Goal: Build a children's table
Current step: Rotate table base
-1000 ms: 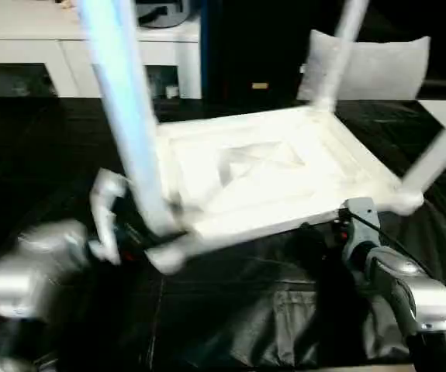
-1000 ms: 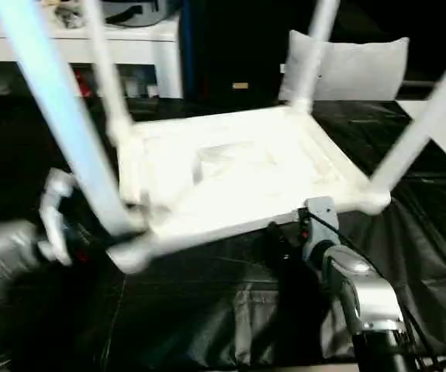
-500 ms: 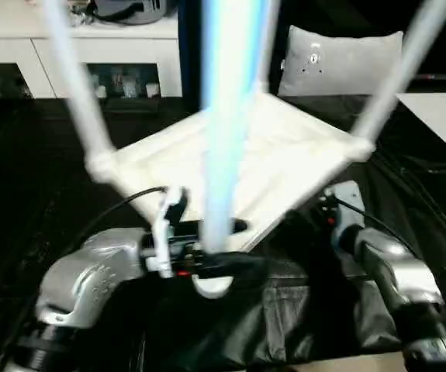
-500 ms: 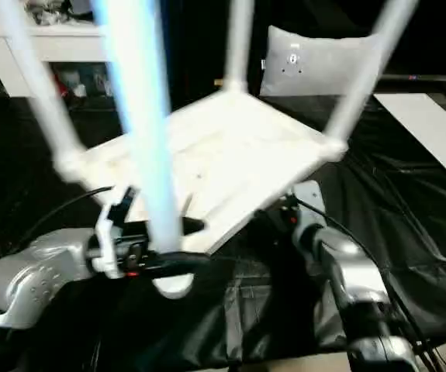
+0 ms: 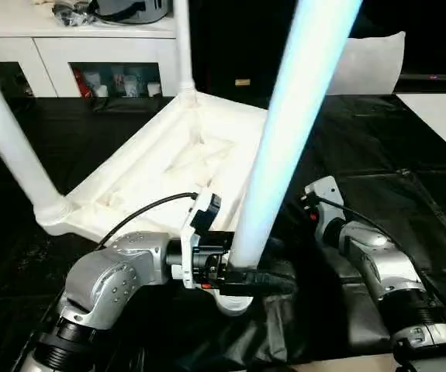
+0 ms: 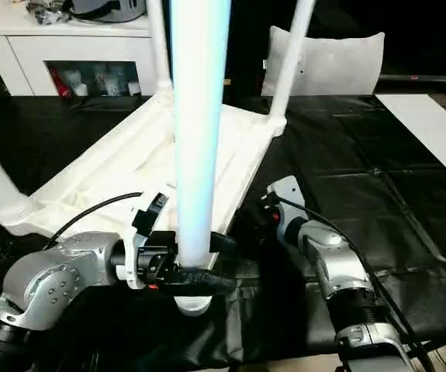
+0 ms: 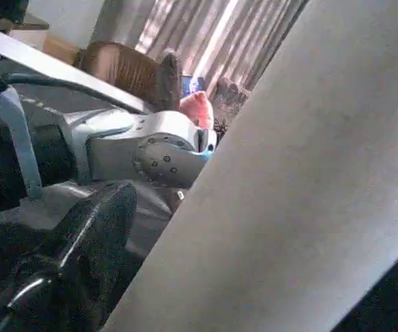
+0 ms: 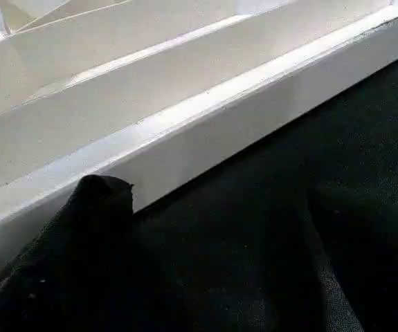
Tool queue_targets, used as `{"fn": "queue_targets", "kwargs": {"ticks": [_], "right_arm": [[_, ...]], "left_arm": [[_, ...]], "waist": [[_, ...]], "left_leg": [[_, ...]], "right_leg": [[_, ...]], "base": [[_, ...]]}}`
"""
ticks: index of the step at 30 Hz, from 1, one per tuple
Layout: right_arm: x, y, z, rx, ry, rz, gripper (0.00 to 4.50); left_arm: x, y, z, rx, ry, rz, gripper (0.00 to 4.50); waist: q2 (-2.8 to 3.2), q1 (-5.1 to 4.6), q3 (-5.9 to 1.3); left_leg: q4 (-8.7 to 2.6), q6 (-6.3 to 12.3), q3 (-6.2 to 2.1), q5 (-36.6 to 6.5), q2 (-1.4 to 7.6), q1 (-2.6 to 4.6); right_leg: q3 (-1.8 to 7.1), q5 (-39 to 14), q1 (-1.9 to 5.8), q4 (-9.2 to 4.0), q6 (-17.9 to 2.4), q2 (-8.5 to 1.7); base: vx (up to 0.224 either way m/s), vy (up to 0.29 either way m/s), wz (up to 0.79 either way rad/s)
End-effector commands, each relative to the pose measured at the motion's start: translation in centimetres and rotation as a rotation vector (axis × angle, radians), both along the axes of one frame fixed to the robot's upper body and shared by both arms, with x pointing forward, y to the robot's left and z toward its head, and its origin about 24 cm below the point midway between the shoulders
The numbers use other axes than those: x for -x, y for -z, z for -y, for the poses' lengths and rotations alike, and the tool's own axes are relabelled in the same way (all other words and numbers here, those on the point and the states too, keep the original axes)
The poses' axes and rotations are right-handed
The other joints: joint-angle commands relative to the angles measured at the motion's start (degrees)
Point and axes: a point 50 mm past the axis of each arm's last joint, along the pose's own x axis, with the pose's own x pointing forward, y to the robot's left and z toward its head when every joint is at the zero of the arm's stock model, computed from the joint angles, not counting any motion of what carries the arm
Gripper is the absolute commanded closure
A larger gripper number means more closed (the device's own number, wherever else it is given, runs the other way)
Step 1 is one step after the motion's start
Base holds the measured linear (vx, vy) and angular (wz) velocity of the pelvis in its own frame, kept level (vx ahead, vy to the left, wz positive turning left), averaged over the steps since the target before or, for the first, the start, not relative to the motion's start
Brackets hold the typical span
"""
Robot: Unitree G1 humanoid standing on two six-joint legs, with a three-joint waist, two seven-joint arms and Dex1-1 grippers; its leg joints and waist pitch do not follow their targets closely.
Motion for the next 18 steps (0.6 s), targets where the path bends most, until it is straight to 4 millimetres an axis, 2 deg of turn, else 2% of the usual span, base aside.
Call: {"fn": "queue_targets", "kwargs": {"ticks": [1,4,5,7,11,14,16,18], "right_arm": [[-0.4,-0.8,-1.9,-0.026,-0.087,0.035,0.0],[-0.2,-0.9,-3.7,-0.05,-0.161,0.047,0.0],[-0.2,-1.0,-4.2,-0.052,-0.176,0.052,0.0],[-0.2,-1.0,-5.3,-0.06,-0.205,0.055,0.0],[-0.4,-1.0,-6.0,-0.065,-0.217,0.054,0.0],[-0.6,-0.8,-6.3,-0.061,-0.207,0.056,0.0],[-0.8,-0.8,-6.2,-0.057,-0.193,0.056,0.0],[-1.2,-0.5,-5.3,-0.032,-0.122,0.055,0.0]], "left_arm": [[0.1,-0.7,1.4,0.017,0.039,0.036,0.03],[-0.2,-1.2,2.6,0.054,0.035,0.037,0.03],[-0.2,-1.2,2.9,0.057,0.037,0.041,0.03],[-0.6,-1.3,3.5,0.06,0.011,0.054,0.03],[-1.3,-1.2,3.9,0.048,-0.049,0.076,0.03],[-2.0,-1.0,4.2,0.029,-0.112,0.104,0.03],[-2.3,-1.0,4.3,0.016,-0.144,0.118,0.03],[-3.4,-0.7,4.2,-0.038,-0.255,0.169,0.03]], "waist": [[-0.66,0.39,-3.68],[-0.79,0.29,-3.77],[-0.67,0.25,-3.75],[-0.87,-0.08,-3.74],[-0.86,-0.7,-3.76],[-0.82,-0.7,-3.91],[-0.75,-0.75,-3.9],[-0.72,-0.6,-3.95]], "left_leg": [[-3.79,2.78,-0.23,-8.3,1.68,-0.65],[-3.71,3.02,-0.23,-7.8,1.64,-0.84],[-3.7,3.01,-0.24,-7.9,1.62,-0.9],[-3.67,3.03,-0.26,-8.2,1.55,-0.93],[-3.6,3.17,-0.33,-9.0,1.58,-0.88],[-3.55,3.38,-0.36,-8.4,1.71,-0.83],[-3.59,3.57,-0.38,-8.5,1.76,-0.81],[-3.56,3.65,-0.31,-8.2,1.84,-0.71]], "right_leg": [[3.22,-23.2,3.6,-3.96,-7.2,-3.21],[3.2,-22.0,3.75,-3.85,-7.6,-3.19],[3.19,-22.1,3.78,-3.89,-7.6,-3.24],[3.1,-23.1,3.76,-4.11,-7.1,-3.21],[2.99,-24.2,3.66,-4.26,-7.0,-3.19],[3.05,-22.8,3.63,-4.1,-7.4,-3.23],[3.04,-22.1,3.58,-4.03,-7.9,-3.2],[3.15,-20.8,3.53,-3.9,-8.3,-3.2]], "base": [[0.0,0.0,0.0],[0.0,0.0,0.0],[0.0,0.0,0.0],[0.0,0.0,0.0],[0.0,0.0,0.0],[0.0,0.0,0.0],[0.0,0.0,0.0],[0.0,0.0,0.0]]}}
